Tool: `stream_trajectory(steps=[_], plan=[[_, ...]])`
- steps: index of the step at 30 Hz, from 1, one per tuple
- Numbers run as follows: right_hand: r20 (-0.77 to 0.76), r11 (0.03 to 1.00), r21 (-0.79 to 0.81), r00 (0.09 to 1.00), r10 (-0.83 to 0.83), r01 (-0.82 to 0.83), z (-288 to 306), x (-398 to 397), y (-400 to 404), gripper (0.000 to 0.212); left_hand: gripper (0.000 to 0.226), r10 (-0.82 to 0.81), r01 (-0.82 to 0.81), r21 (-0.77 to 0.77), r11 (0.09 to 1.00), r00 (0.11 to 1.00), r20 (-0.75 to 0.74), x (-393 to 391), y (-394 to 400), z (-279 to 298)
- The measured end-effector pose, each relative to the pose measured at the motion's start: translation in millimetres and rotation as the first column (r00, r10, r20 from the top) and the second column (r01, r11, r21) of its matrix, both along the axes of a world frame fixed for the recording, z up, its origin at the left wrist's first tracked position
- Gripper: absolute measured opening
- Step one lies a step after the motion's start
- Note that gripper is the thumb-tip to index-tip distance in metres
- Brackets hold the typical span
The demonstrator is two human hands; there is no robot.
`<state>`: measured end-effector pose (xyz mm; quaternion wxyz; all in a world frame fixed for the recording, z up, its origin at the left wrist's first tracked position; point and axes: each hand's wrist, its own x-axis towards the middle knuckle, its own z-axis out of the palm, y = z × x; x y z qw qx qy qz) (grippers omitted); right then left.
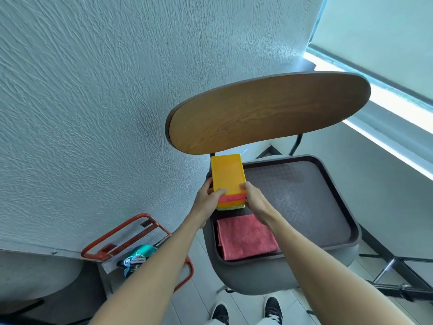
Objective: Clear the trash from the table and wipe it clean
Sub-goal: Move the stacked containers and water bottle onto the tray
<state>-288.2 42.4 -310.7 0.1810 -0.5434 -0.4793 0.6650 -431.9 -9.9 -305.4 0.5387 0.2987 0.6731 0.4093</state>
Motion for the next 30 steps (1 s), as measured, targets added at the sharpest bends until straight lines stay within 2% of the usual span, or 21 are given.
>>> stream_trajectory(steps=[2, 5, 6, 9, 11, 15, 22, 30], plan=[[-0.005, 1.000, 0.008, 1.000, 0.016, -0.016, 1.4, 3.0, -0.7, 0.039, 0.040, -0.011, 0.011, 0.009, 1.000, 1.000, -0.003, -0.5, -2.6, 2.3], [-0.015, 0.999, 0.029, 1.000, 0.013, -0.013, 4.2, 8.8, 1.0, 0.080, 0.026, 0.001, 0.001, 0.032, 0.999, 0.999, -0.041, -3.0, -8.0, 10.7], [-0.017, 0.998, 0.060, 1.000, -0.009, 0.010, 9.2, 11.6, 1.3, 0.085, 0.028, 0.003, -0.001, 0.039, 0.999, 0.998, -0.066, -4.3, -10.3, 14.8], [-0.025, 0.985, 0.136, 0.994, -0.108, 0.111, 36.2, 18.7, 0.0, 0.071, 0.067, 0.013, -0.001, 0.060, 0.998, 0.981, -0.195, -9.5, -13.8, 25.2], [-0.040, 0.977, 0.162, 0.990, -0.137, 0.142, 45.2, 26.0, 1.9, 0.066, 0.076, 0.024, -0.003, 0.087, 0.996, 0.970, -0.242, -11.2, -12.8, 33.0], [-0.037, 0.943, 0.271, 0.981, -0.191, 0.194, 74.5, 40.8, -1.2, 0.056, 0.063, 0.036, 0.008, 0.171, 0.985, 0.966, -0.255, -1.8, -8.7, 56.6], [-0.057, 0.867, 0.409, 0.957, -0.285, 0.283, 128.8, 75.5, -11.7, 0.030, 0.021, -0.034, 0.135, 0.318, 0.938, 0.952, -0.304, 32.1, -0.6, 112.0], [-0.132, 0.669, 0.620, 0.895, -0.425, 0.409, 215.4, 129.7, -32.6, 0.012, 0.010, -0.156, 0.315, 0.480, 0.818, 0.927, -0.342, 101.8, 10.0, 190.7]])
